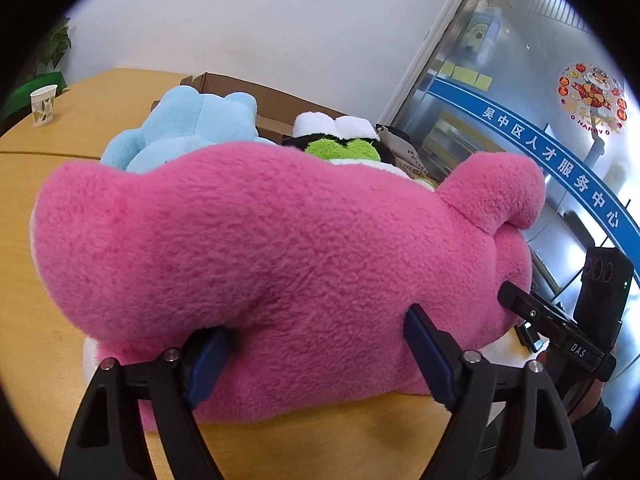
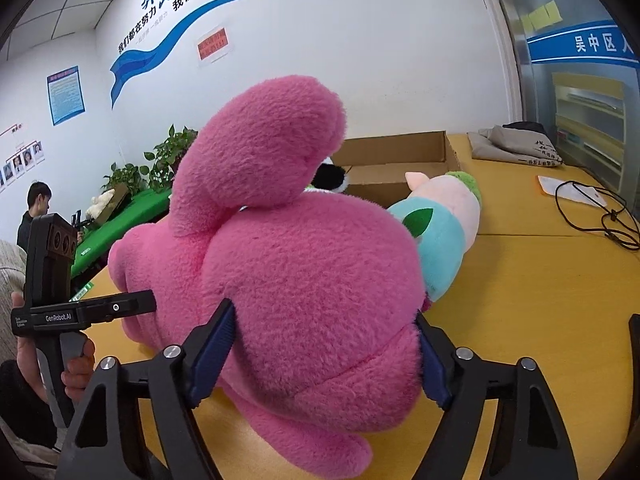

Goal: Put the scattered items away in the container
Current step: 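Close the left gripper on the pink bear while the right gripper also grips it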

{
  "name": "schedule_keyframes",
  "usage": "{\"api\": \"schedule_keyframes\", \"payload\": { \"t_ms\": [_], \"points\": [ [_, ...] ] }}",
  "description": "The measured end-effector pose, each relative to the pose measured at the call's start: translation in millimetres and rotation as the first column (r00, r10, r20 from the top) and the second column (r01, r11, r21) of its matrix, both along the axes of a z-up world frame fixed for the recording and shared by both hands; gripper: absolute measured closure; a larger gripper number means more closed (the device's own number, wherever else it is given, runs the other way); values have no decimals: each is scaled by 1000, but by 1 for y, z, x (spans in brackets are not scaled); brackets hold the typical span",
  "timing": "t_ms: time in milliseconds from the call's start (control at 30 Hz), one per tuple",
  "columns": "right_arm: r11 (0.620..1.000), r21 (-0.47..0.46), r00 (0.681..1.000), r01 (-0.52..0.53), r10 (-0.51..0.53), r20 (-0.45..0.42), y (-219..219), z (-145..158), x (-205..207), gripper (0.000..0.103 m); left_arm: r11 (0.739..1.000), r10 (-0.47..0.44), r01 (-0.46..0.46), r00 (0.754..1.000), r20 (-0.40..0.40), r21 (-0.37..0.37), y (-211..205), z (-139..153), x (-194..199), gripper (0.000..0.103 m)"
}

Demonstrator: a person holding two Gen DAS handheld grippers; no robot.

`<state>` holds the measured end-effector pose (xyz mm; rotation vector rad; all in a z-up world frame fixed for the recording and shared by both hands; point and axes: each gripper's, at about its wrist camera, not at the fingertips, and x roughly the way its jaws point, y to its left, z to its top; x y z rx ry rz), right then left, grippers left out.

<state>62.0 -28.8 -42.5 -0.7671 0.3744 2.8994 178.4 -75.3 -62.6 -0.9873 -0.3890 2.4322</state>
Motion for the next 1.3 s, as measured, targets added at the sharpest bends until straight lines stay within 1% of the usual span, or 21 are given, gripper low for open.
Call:
{"api": "schedule_keyframes", "payload": {
  "t_ms": [67,100,133,200,367,467,533,633,733,867,967,1100,1167,1300],
  "points": [
    [1000,13,1000,6,-6,11,-4,5,0,25,1000,-1,1,1000,2,16,-5,3,3,38],
    [1000,22,1000,8,-9,13,-6,7,1,27,1000,0,0,1000,1,20,-7,4,4,42],
    [999,34,1000,10,-11,12,-8,10,1,30,1000,0,1,1000,-4,25,-9,7,6,47],
    [998,54,1000,16,-16,3,-12,16,5,33,999,-9,10,1000,-16,35,-12,13,10,50],
    [998,52,999,27,-25,-32,-15,29,15,37,1000,-10,12,998,-66,22,-14,37,21,58],
    [997,71,998,30,-26,-58,-19,43,20,40,1000,-11,12,997,-82,15,-15,56,21,59],
    [995,95,996,26,-18,-87,-22,57,22,40,1000,-2,4,995,-97,20,-15,72,21,59],
    [990,134,989,31,-11,-144,-26,81,22,41,1000,-7,10,988,-154,17,-15,98,17,59],
    [987,153,978,42,-9,-208,-22,111,16,42,1000,-25,27,975,-221,4,-13,130,5,60],
    [981,186,961,54,0,-277,-15,148,1,42,999,-34,31,956,-291,-13,-9,171,-27,60],
    [974,219,953,51,19,-304,-7,173,-20,42,999,-32,29,943,-330,-13,-6,194,-56,60],
    [970,238,946,53,28,-322,12,204,-64,42,999,-47,44,935,-351,-16,-4,219,-105,61],
    [971,234,945,51,29,-327,26,216,-88,42,999,-47,43,935,-350,-18,-1,227,-134,61],
    [972,229,944,45,34,-329,56,236,-146,42,1000,-13,5,934,-357,-22,6,237,-194,61]
  ]
}}
